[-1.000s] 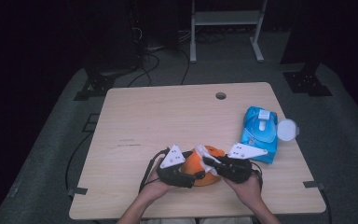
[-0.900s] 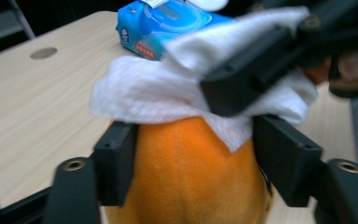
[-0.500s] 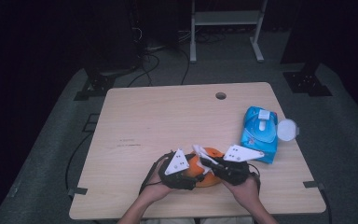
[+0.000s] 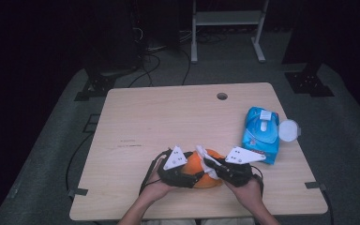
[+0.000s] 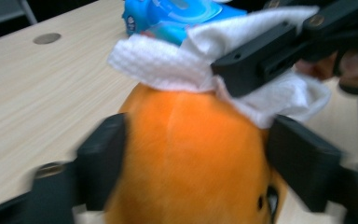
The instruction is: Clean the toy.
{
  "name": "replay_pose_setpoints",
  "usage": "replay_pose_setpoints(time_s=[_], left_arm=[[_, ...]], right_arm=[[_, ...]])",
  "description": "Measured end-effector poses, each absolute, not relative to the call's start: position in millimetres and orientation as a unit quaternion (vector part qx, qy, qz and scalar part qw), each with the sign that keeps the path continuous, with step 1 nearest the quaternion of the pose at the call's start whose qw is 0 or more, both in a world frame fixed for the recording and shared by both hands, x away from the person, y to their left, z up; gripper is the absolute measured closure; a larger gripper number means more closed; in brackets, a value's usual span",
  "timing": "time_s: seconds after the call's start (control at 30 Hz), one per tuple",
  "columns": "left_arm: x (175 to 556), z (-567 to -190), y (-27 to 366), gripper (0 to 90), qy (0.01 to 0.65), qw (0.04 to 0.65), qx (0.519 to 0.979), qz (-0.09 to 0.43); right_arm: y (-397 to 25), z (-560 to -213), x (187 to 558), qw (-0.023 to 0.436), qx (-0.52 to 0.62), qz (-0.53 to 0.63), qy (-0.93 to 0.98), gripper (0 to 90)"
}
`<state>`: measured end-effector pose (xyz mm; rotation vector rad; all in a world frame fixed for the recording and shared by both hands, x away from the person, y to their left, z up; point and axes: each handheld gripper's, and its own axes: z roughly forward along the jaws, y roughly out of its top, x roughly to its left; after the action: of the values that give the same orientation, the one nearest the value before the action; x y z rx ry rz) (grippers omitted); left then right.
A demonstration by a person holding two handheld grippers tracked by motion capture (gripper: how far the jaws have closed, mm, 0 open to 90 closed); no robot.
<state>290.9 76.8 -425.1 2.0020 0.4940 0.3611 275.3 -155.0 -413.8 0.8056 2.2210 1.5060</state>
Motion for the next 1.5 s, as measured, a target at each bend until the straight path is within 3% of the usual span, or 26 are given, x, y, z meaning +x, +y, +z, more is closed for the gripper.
replay_pose_setpoints(time_s=[0.13, 0.23, 0.37, 0.47, 0.83, 0.93, 1.2, 1.4, 1.5], left_arm=[[290.6, -427.4, 84.1, 36.7, 0.204, 0.495, 0.832, 0.147], [290.5, -428.0, 85.9, 35.9, 0.197, 0.502, 0.830, 0.142], [291.6, -427.3, 80.0, 25.6, 0.214, 0.501, 0.827, 0.139], [291.0, -428.1, 82.4, 30.6, 0.214, 0.502, 0.826, 0.143], [293.9, -430.0, 88.9, 30.2, 0.220, 0.501, 0.826, 0.133], [293.4, -430.3, 86.9, 30.0, 0.212, 0.502, 0.828, 0.134], [287.9, -429.6, 78.2, 29.8, 0.184, 0.502, 0.832, 0.148], [299.9, -426.8, 87.7, 14.3, 0.258, 0.494, 0.820, 0.129], [301.0, -432.4, 86.1, 24.6, 0.250, 0.488, 0.829, 0.112]], right_arm=[[-171.6, -416.9, 284.4, 0.184, 0.304, 0.528, 0.771, 84.0], [-187.7, -424.1, 291.4, 0.163, 0.341, 0.533, 0.757, 84.1], [-183.5, -420.8, 289.0, 0.175, 0.337, 0.524, 0.763, 84.4], [-188.9, -424.4, 292.5, 0.165, 0.345, 0.530, 0.757, 84.4], [-205.7, -429.7, 299.9, 0.158, 0.388, 0.516, 0.747, 84.4], [-209.1, -434.1, 302.5, 0.119, 0.400, 0.533, 0.736, 84.6], [-201.9, -421.6, 299.0, 0.093, 0.363, 0.568, 0.733, 84.6], [-207.2, -437.0, 305.7, 0.088, 0.393, 0.548, 0.733, 84.7], [-203.1, -431.9, 303.8, 0.081, 0.380, 0.556, 0.735, 84.7]])
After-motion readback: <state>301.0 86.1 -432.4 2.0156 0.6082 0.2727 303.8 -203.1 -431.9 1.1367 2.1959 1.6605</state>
